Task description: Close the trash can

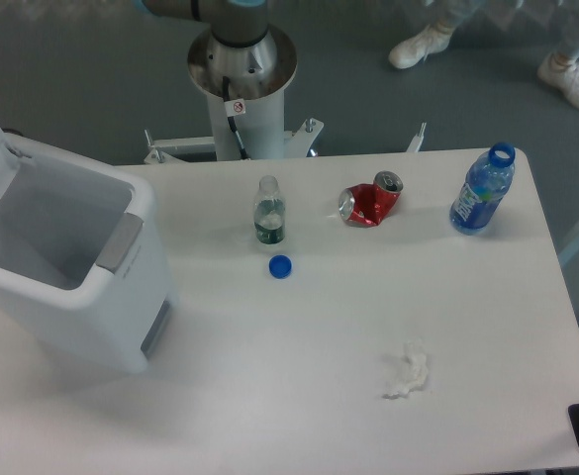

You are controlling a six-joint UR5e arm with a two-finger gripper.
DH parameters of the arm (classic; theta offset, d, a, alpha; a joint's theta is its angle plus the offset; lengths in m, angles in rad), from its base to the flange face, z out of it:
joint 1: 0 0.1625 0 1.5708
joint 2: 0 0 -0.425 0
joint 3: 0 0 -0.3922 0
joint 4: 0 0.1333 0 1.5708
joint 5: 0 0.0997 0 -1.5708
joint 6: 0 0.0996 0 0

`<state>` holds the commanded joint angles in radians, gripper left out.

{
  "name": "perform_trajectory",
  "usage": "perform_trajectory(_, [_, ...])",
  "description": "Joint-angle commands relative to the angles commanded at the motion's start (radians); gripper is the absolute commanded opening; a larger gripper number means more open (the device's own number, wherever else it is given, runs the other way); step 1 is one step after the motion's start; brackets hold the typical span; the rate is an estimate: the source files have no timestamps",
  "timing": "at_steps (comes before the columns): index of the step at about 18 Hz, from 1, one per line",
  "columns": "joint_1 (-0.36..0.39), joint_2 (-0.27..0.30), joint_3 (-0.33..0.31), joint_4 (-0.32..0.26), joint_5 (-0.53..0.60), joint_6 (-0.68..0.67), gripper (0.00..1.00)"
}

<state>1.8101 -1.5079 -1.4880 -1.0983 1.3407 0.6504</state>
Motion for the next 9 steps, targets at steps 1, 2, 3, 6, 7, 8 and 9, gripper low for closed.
perform_trajectory(1, [0.002, 0.000, -0.003, 0.000, 0.000, -0.003, 0.00])
perform_trajectory(2, [0.003, 0.000, -0.005, 0.000, 0.000, -0.003, 0.00])
perform_trajectory(3, [0.005, 0.000, -0.003, 0.000, 0.002, -0.003, 0.00])
perform_trajectory(6, [0.009, 0.005, -0.006, 0.000, 0.030, -0.011, 0.00])
perform_trajectory(7, [0.009, 0.006, -0.006, 0.000, 0.044, -0.017, 0.00])
perform_trajectory(8, [0.009, 0.006, -0.006, 0.000, 0.049, -0.018, 0.00])
perform_trajectory(9, [0.012, 0.008, -0.006, 0.000, 0.049, -0.018, 0.00])
